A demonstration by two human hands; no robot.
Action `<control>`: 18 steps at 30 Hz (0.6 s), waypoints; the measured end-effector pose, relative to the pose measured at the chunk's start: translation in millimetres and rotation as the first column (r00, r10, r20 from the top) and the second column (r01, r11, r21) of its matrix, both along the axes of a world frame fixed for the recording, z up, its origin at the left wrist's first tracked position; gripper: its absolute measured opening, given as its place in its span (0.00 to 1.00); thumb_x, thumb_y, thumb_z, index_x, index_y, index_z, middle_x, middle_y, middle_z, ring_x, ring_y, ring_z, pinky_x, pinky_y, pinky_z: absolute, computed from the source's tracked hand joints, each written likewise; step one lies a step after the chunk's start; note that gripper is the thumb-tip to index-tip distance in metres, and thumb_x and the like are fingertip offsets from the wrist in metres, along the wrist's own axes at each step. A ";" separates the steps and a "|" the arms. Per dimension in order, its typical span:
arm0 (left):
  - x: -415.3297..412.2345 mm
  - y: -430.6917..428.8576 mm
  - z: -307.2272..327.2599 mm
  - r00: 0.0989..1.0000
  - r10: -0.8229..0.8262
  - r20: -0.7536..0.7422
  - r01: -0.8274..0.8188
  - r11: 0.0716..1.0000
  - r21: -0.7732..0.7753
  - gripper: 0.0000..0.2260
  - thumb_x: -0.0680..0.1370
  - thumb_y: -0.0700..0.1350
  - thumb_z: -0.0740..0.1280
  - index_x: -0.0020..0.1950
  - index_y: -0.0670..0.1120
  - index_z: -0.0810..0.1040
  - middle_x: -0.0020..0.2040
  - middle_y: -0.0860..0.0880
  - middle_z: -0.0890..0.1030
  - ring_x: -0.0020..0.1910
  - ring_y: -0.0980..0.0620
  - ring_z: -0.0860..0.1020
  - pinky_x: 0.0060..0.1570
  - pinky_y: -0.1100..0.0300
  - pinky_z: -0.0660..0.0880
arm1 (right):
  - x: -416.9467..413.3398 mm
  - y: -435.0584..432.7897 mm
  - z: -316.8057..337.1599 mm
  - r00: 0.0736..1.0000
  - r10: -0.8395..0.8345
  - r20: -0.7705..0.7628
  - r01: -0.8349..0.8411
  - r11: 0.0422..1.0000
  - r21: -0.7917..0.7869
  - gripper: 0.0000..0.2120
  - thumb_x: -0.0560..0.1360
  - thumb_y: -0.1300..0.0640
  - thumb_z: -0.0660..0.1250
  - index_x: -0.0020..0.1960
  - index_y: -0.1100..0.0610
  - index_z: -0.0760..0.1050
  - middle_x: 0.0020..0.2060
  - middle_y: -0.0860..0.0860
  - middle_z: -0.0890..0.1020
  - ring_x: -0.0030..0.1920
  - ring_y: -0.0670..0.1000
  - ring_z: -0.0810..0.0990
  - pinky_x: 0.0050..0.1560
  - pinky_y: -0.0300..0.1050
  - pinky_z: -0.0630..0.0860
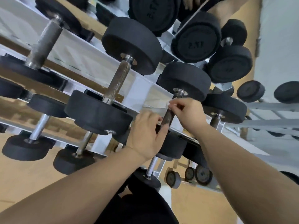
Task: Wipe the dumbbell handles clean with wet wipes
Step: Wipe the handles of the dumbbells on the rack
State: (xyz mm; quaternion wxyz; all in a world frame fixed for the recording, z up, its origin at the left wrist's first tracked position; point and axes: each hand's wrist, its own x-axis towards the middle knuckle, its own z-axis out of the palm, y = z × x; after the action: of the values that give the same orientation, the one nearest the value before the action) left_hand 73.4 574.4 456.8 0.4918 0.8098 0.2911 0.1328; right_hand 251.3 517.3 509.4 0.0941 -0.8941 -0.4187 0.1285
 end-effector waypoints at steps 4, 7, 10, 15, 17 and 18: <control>-16.2 -1.3 8.2 0.974 -0.175 -0.146 0.172 0.985 -0.032 0.34 0.78 0.66 0.48 0.74 0.45 0.69 0.73 0.43 0.69 0.73 0.43 0.64 0.73 0.50 0.61 | -0.7 12.2 -6.5 0.988 -0.104 0.111 0.104 0.995 0.002 0.10 0.78 0.49 0.69 0.56 0.50 0.85 0.45 0.48 0.86 0.47 0.49 0.82 0.50 0.44 0.78; -18.9 7.4 11.1 0.951 -0.254 -0.177 0.251 0.967 -0.040 0.34 0.78 0.67 0.48 0.78 0.48 0.62 0.77 0.46 0.63 0.76 0.46 0.58 0.74 0.52 0.56 | -9.8 2.9 -5.5 0.998 -0.050 0.046 0.051 0.998 -0.029 0.07 0.76 0.51 0.72 0.53 0.51 0.86 0.39 0.43 0.81 0.42 0.42 0.76 0.48 0.38 0.74; -18.4 12.4 9.5 0.949 -0.277 -0.150 0.276 0.961 -0.025 0.31 0.80 0.65 0.54 0.77 0.48 0.62 0.75 0.47 0.65 0.74 0.48 0.60 0.73 0.54 0.56 | -17.2 -9.2 -1.1 0.998 0.040 -0.053 -0.047 0.988 -0.144 0.06 0.76 0.49 0.73 0.52 0.46 0.86 0.38 0.39 0.77 0.38 0.39 0.74 0.42 0.38 0.72; -18.9 9.2 2.3 0.951 -0.270 -0.147 0.266 0.963 -0.049 0.37 0.76 0.70 0.48 0.75 0.46 0.65 0.71 0.47 0.67 0.72 0.46 0.62 0.71 0.54 0.59 | -2.9 9.1 -1.5 0.994 -0.010 0.111 0.023 0.993 -0.114 0.09 0.76 0.44 0.70 0.53 0.45 0.85 0.42 0.43 0.85 0.43 0.46 0.82 0.43 0.43 0.78; -18.3 8.3 0.6 0.948 -0.275 -0.161 0.273 0.961 -0.037 0.38 0.75 0.71 0.45 0.74 0.46 0.65 0.71 0.47 0.67 0.71 0.46 0.62 0.71 0.52 0.62 | 4.5 20.8 -1.9 0.984 -0.099 0.150 0.112 0.990 -0.084 0.10 0.77 0.44 0.69 0.53 0.46 0.85 0.43 0.45 0.86 0.44 0.49 0.83 0.44 0.46 0.80; -17.9 8.5 0.5 0.945 -0.282 -0.165 0.280 0.959 -0.038 0.38 0.75 0.71 0.45 0.74 0.46 0.64 0.71 0.47 0.67 0.71 0.46 0.62 0.70 0.52 0.62 | 4.5 22.7 -1.9 0.979 -0.118 0.165 0.133 0.988 -0.083 0.10 0.77 0.45 0.69 0.53 0.46 0.85 0.43 0.46 0.86 0.44 0.50 0.83 0.45 0.46 0.80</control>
State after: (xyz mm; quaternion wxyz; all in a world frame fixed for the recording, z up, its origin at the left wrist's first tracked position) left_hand 55.5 582.9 457.3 0.4849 0.8478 0.2143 -0.0099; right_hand 255.8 540.0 507.5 0.0265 -0.9295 -0.3611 0.0699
